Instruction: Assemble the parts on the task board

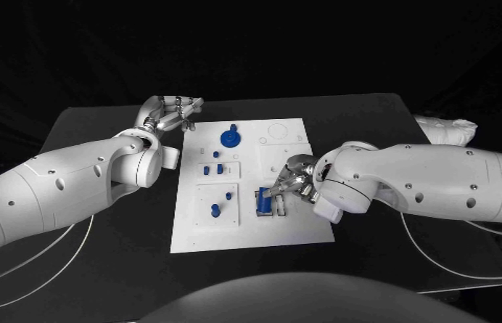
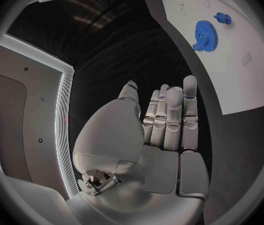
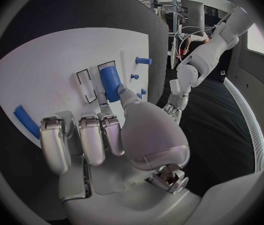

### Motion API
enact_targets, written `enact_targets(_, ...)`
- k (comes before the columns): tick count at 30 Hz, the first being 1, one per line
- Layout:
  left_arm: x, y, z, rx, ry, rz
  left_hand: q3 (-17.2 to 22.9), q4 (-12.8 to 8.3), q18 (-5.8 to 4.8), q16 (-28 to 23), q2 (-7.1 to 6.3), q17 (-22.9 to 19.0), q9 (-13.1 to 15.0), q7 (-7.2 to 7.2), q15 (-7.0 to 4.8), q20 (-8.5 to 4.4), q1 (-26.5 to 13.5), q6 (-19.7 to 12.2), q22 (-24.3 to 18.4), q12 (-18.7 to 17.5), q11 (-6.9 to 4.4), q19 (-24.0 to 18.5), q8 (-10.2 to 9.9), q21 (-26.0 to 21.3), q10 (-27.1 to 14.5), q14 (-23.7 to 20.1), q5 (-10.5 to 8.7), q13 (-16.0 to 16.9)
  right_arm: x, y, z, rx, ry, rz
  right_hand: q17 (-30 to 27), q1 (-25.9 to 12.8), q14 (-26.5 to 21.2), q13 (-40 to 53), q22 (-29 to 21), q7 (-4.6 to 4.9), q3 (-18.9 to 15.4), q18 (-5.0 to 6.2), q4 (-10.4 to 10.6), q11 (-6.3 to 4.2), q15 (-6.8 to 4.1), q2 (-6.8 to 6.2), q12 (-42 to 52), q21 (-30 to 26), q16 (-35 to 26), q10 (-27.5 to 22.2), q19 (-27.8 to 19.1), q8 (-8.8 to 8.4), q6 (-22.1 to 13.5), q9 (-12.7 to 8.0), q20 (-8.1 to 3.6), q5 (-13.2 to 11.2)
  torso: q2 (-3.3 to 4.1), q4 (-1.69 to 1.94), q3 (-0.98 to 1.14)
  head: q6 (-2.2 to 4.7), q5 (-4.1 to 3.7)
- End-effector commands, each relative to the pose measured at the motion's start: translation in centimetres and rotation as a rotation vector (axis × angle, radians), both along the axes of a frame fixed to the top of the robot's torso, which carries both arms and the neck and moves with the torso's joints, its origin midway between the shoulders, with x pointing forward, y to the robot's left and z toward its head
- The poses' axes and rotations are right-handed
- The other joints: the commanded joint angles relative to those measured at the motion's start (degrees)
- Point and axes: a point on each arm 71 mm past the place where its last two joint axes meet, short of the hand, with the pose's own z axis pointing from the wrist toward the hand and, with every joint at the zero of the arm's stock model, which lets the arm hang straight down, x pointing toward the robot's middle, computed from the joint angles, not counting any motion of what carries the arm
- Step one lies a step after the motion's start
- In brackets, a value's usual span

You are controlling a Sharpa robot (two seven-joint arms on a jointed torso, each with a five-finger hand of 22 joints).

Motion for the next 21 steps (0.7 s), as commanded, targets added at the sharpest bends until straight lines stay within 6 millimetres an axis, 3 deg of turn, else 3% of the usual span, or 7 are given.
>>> enact_targets(1, -0.05, -0.25, 0.06, -0.007, -0.002, -0.019, -0.39, 0.02, 0.5, -0.26, 0.24, -0.06, 0.09, 0.14, 0.05, 0.03, 0.13, -0.35, -0.09, 0.19, -0.01, 0.27, 0.19, -0.21, -0.54, 0.04, 0.24, -0.01, -0.11, -0.27, -0.3, 0.033, -0.002, -0.024, 15.09, 0.93, 5.86, 14.89, 15.07, -0.31, 2.44, -0.38, -2.13, -0.48, -0.43, 0.34, 0.14, 0.25, 0.23, 6.04, 6.0, -0.4, 0.75, -0.2, -0.29, 0.41, -0.01, 0.01, -0.01, 0.01, 0.12)
enact_targets(13, 0.01, -0.13, 0.04, -0.004, -0.002, -0.016, -0.39, 0.02, 0.5, -0.26, 0.24, -0.06, 0.09, 0.14, 0.05, 0.03, 0.13, -0.35, -0.09, 0.19, -0.01, 0.27, 0.19, -0.21, -0.54, 0.04, 0.24, -0.01, -0.61, -0.91, -0.09, 0.103, 0.024, -0.069, 15.09, 0.29, 5.86, 14.89, 15.07, -0.49, 2.73, -0.38, -2.08, -0.66, -0.57, -0.79, 0.14, 0.25, 0.23, 6.04, 6.0, -0.81, 1.66, -0.94, -0.43, -0.04, -0.01, 0.0, -0.03, 0.01, 0.12)
enact_targets(21, 0.02, -0.18, 0.04, -0.003, -0.001, -0.018, -0.39, 0.02, 0.5, -0.26, 0.24, -0.06, 0.09, 0.14, 0.05, 0.03, 0.13, -0.35, -0.09, 0.19, -0.01, 0.27, 0.19, -0.21, -0.54, 0.04, 0.24, -0.01, -0.76, -1.08, -0.11, 0.095, 0.04, -0.073, 15.09, -1.0, 5.86, 14.89, 15.07, -0.35, 2.43, -0.38, -1.47, -0.59, -0.63, -2.16, 0.14, 0.25, 0.23, 6.04, 6.0, -1.45, 2.22, -1.81, -0.52, -1.83, 0.0, -0.01, -0.06, 0.01, -0.01)
